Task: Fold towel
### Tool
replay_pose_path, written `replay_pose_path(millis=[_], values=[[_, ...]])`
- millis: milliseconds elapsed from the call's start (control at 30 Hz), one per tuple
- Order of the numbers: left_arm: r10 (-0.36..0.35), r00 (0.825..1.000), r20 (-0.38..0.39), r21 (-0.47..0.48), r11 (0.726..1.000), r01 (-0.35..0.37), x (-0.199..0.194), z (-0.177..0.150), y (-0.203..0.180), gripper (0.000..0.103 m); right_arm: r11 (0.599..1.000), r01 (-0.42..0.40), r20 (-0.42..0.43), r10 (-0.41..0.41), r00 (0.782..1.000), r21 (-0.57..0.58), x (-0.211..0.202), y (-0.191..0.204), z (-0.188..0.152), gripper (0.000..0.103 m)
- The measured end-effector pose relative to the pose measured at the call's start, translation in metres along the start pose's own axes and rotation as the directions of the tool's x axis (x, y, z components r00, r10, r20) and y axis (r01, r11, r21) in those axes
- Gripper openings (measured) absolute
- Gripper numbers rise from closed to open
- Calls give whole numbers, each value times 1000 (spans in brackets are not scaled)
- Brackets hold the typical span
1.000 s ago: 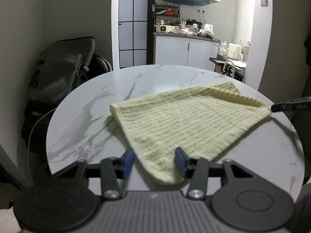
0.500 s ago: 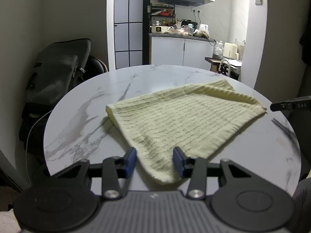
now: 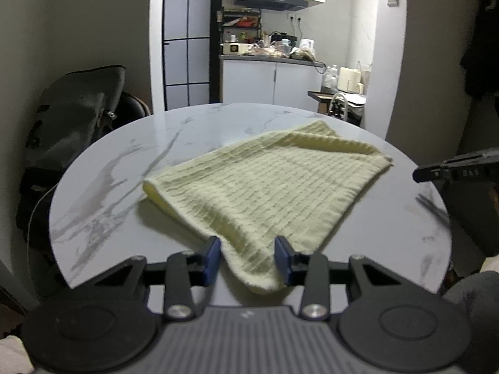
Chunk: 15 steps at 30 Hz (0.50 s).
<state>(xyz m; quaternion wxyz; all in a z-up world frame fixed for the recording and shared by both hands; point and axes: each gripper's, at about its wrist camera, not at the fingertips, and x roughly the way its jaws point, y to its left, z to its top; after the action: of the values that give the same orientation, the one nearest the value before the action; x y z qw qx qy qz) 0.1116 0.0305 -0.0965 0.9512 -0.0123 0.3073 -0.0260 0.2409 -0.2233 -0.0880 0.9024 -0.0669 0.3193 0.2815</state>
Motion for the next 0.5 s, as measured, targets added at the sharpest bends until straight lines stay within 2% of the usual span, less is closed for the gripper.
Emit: replay_pose_path(millis=[100, 167, 233, 500], values=[[-29, 1000, -1, 1, 1000, 29, 0, 0, -4, 41, 1000, 5, 11, -5, 1000, -15, -7, 8, -3, 12], [-56, 998, -3, -2, 998, 56, 1, 0, -6, 41, 1000, 12, 24, -12, 1000, -18, -12, 13, -6, 26], [-75, 997, -5, 5, 997, 75, 2, 0, -12, 41, 1000, 12, 33, -12, 999, -7, -18, 17, -8, 31], [-131, 991, -3, -10, 991, 131, 7, -1, -22, 40, 1000, 19, 39, -18, 999, -24, -35, 30, -18, 32]])
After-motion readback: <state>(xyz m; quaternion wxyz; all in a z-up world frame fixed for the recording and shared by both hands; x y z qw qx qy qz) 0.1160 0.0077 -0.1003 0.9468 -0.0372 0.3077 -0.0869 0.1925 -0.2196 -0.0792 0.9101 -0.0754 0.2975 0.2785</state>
